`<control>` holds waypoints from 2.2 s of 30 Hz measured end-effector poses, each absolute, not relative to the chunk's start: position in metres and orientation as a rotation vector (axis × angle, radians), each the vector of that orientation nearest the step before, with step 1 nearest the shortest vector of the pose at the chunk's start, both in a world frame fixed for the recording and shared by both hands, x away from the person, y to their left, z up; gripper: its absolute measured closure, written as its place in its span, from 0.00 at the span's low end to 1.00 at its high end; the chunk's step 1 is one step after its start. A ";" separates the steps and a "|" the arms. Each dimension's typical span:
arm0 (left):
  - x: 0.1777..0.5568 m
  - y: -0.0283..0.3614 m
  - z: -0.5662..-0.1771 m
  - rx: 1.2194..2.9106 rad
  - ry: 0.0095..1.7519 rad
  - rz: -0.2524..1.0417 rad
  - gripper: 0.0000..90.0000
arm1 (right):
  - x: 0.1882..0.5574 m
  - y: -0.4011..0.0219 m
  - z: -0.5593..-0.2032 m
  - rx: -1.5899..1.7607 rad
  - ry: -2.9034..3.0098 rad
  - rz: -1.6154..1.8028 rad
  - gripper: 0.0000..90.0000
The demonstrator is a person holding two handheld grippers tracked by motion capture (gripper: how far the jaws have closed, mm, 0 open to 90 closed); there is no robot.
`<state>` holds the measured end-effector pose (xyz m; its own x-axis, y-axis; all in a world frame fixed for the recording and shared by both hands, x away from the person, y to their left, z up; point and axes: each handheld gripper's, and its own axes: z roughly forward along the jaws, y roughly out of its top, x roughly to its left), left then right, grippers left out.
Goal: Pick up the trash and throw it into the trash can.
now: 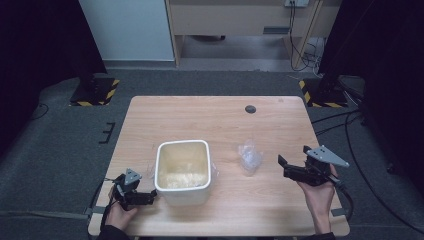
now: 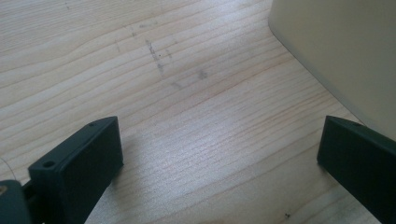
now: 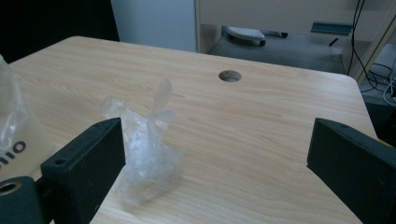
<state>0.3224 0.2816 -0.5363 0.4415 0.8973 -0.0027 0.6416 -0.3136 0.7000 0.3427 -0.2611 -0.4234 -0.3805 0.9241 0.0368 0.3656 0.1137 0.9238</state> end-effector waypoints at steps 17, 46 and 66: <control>0.322 0.281 -0.536 2.062 1.288 0.522 0.00 | 0.374 -0.219 -0.398 1.199 1.816 1.373 0.04; 0.322 0.281 -0.536 2.060 1.294 0.525 0.00 | 0.411 -0.178 -0.482 1.228 2.056 1.157 0.05; 0.322 0.281 -0.536 2.060 1.294 0.524 0.00 | 0.418 -0.167 -0.524 1.248 2.228 1.012 0.11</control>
<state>0.3217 0.2809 -0.5363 0.4350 0.9004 -0.0031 0.6442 -0.3088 0.6997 0.4183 -0.1668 -0.5243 -0.5259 0.8505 0.0098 0.5671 0.3420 0.7493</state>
